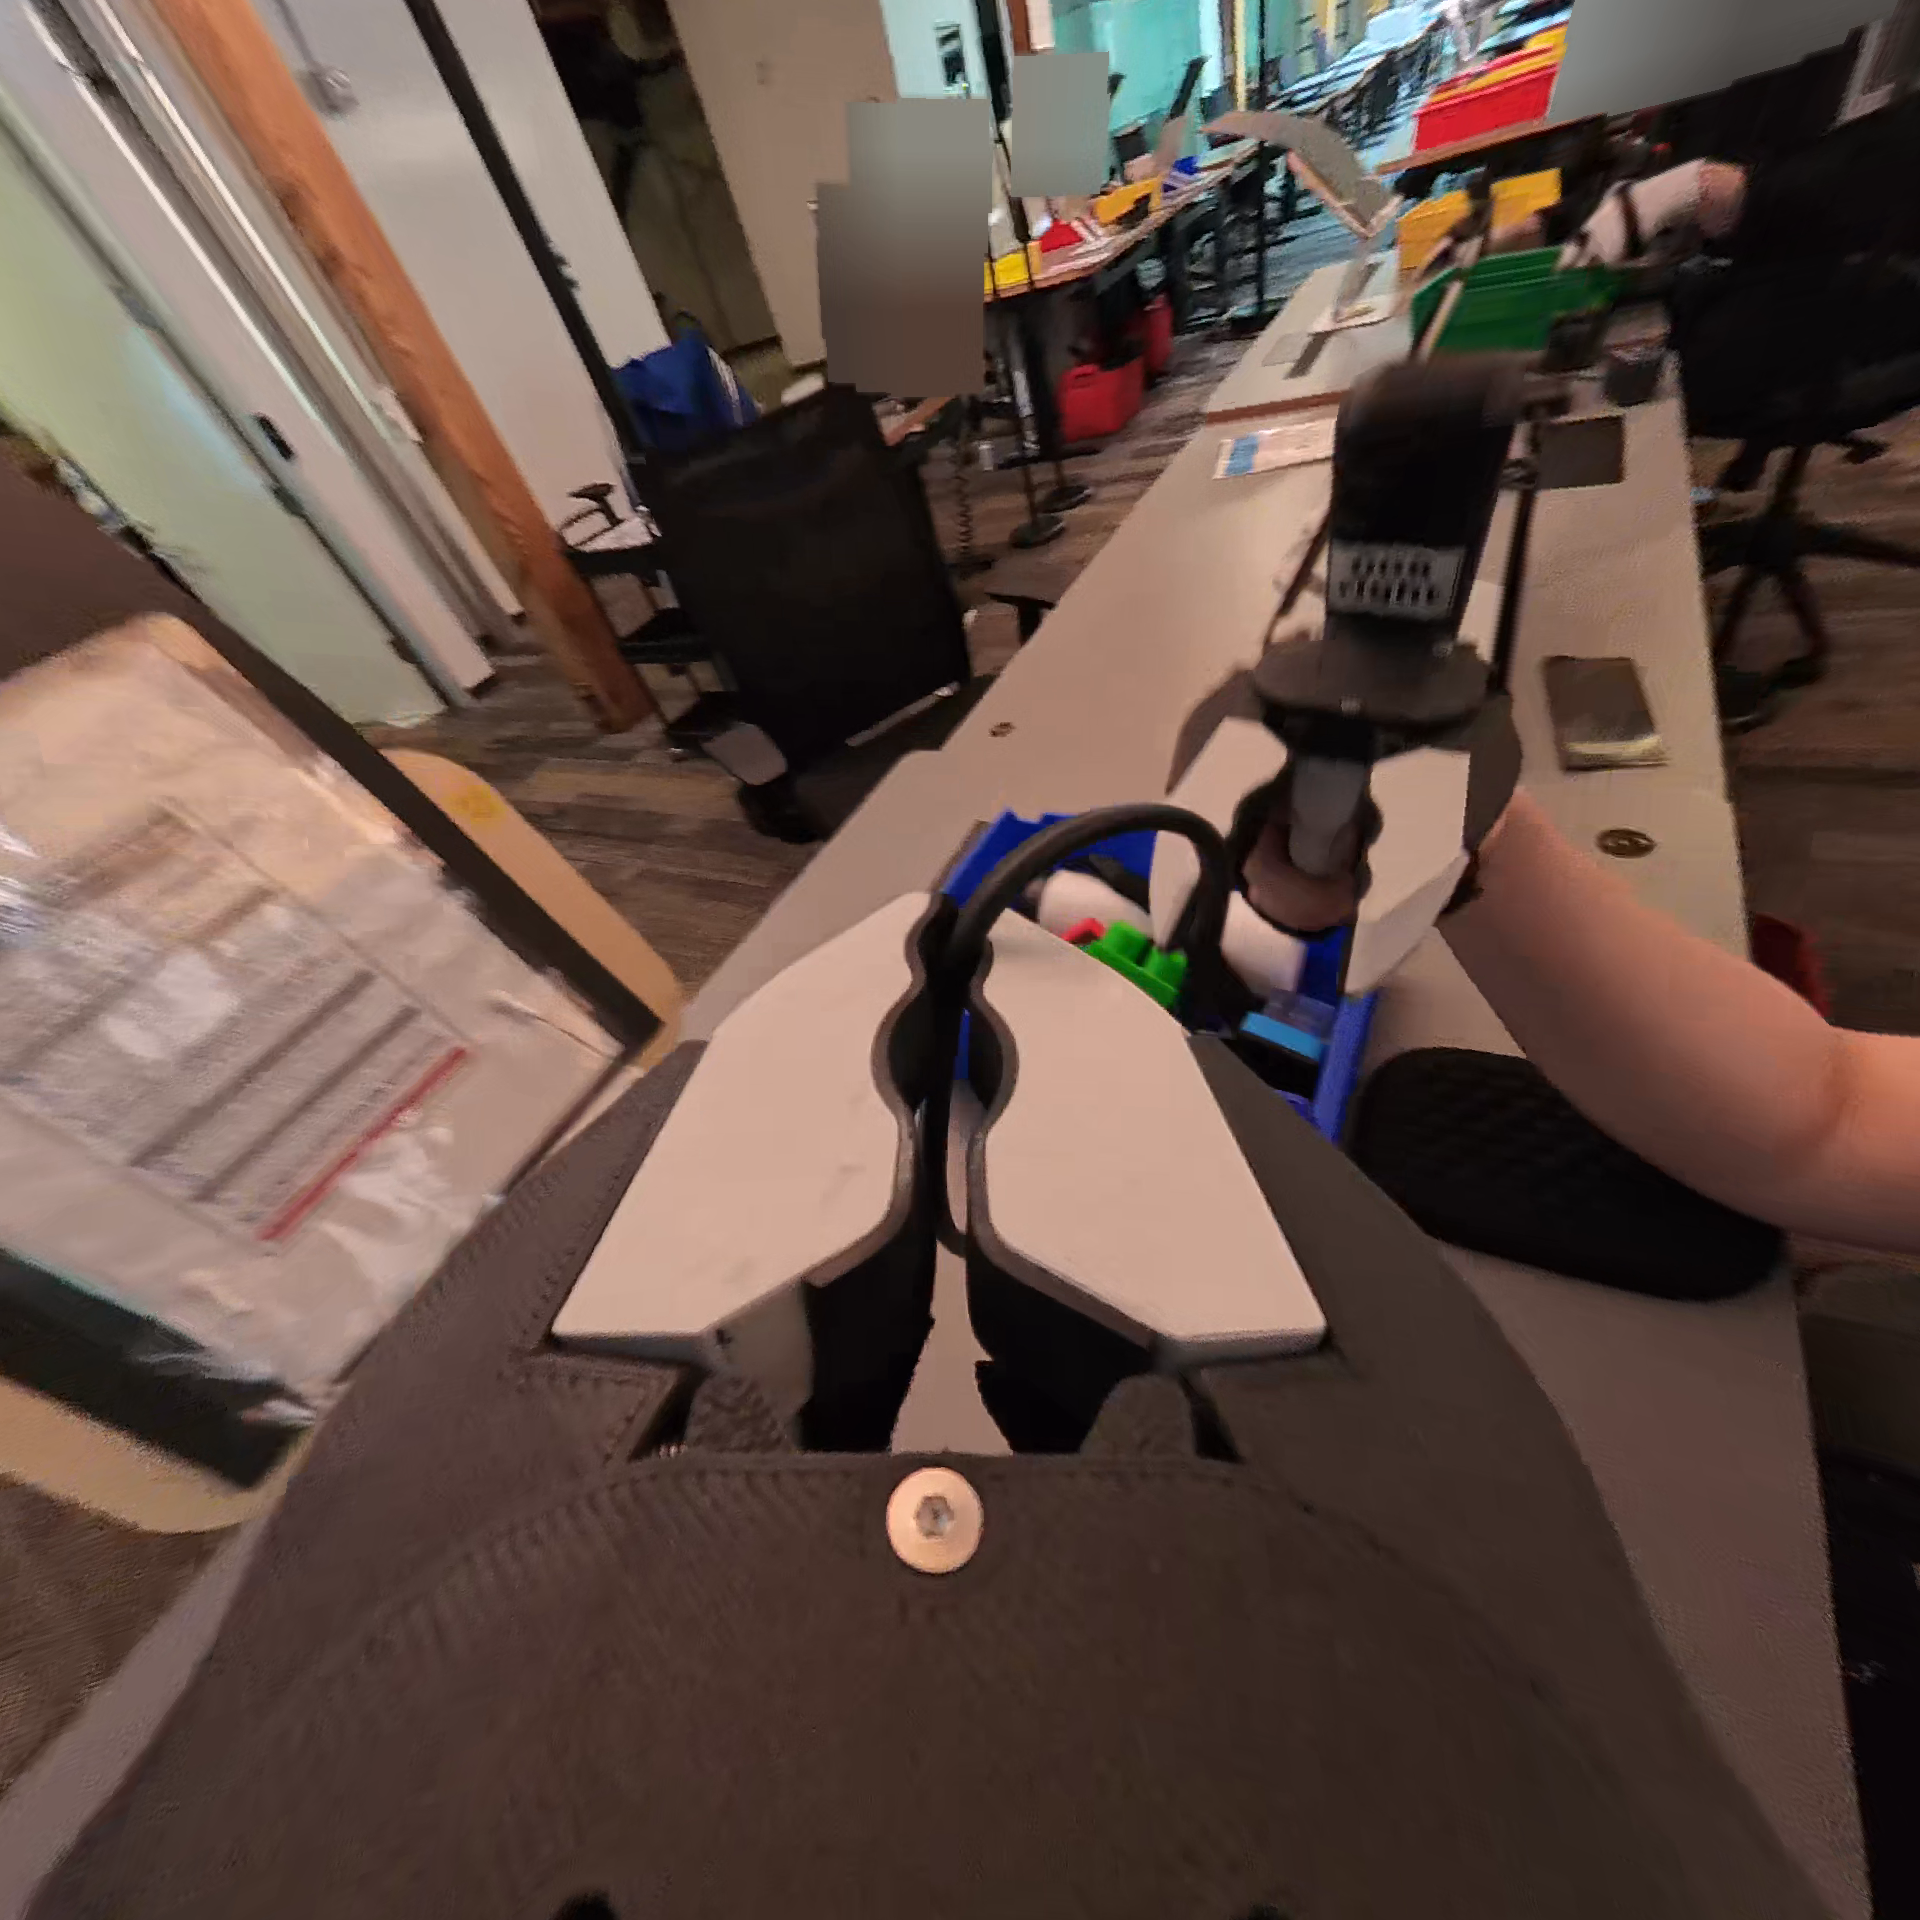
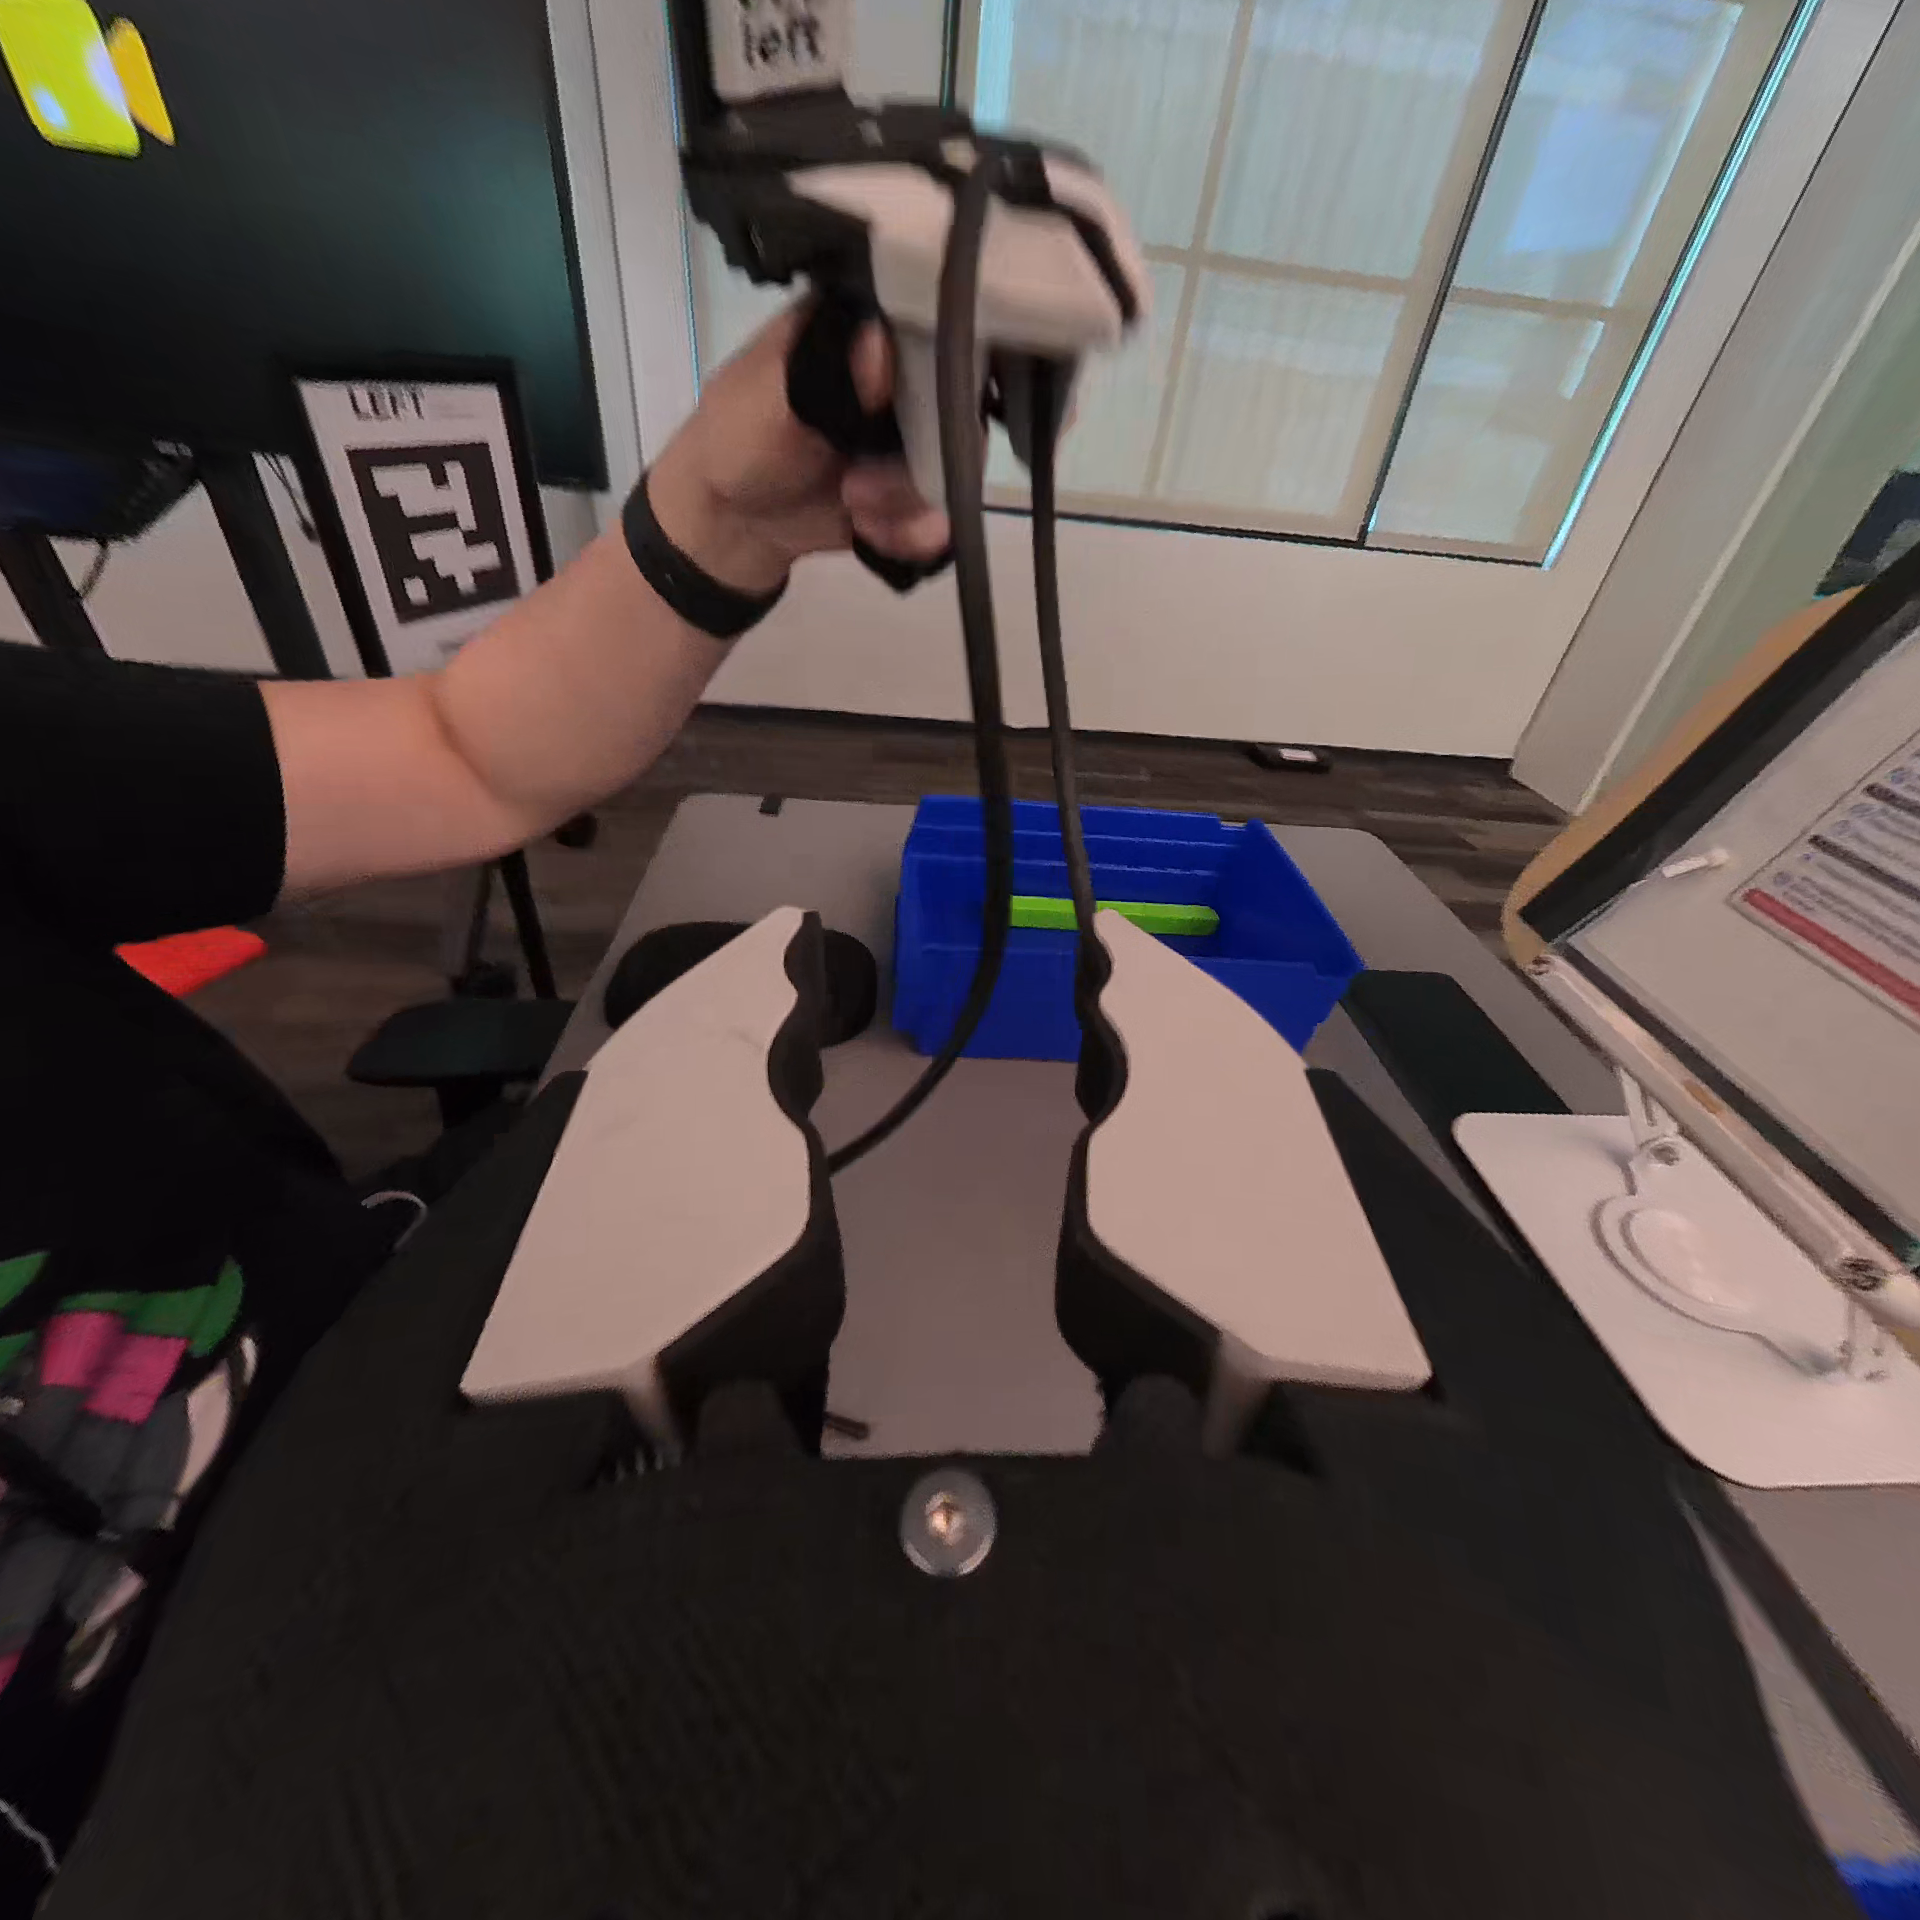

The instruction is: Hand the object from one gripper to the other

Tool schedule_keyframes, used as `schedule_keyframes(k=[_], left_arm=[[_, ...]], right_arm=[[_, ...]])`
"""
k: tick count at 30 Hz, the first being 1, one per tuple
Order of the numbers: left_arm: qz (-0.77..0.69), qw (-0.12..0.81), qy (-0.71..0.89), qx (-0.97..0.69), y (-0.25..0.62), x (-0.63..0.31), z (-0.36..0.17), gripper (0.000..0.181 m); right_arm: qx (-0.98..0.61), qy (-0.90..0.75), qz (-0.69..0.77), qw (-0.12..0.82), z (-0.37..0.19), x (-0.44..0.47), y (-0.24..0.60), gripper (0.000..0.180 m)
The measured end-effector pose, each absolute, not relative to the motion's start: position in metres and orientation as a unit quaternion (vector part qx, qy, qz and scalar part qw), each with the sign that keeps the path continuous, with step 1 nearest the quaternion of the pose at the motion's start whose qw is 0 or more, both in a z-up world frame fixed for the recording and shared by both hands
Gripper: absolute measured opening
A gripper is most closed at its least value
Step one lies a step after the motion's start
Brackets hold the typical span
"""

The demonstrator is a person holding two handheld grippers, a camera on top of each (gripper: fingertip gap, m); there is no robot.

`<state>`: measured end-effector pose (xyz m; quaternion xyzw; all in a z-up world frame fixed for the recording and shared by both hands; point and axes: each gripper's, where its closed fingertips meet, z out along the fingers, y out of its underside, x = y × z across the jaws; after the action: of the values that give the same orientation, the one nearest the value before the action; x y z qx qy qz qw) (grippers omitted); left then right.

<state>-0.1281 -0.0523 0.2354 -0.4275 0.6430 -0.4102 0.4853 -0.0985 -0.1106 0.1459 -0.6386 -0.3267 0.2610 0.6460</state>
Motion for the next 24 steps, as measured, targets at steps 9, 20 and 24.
schedule_keyframes(k=[9,20,24], left_arm=[[-0.304,0.556,0.658,-0.406,-0.063,-0.147,0.332,0.0],[-0.278,0.585,0.644,-0.408,-0.057,-0.17,0.39,0.0],[-0.285,0.591,0.633,-0.41,-0.05,-0.187,0.406,0.0]], right_arm=[[-0.597,-0.296,0.412,0.621,0.15,-0.13,-0.099,0.062],[-0.614,-0.364,0.34,0.612,0.128,-0.196,-0.095,0.087],[-0.6,-0.414,0.346,0.591,0.114,-0.242,-0.103,0.045]])
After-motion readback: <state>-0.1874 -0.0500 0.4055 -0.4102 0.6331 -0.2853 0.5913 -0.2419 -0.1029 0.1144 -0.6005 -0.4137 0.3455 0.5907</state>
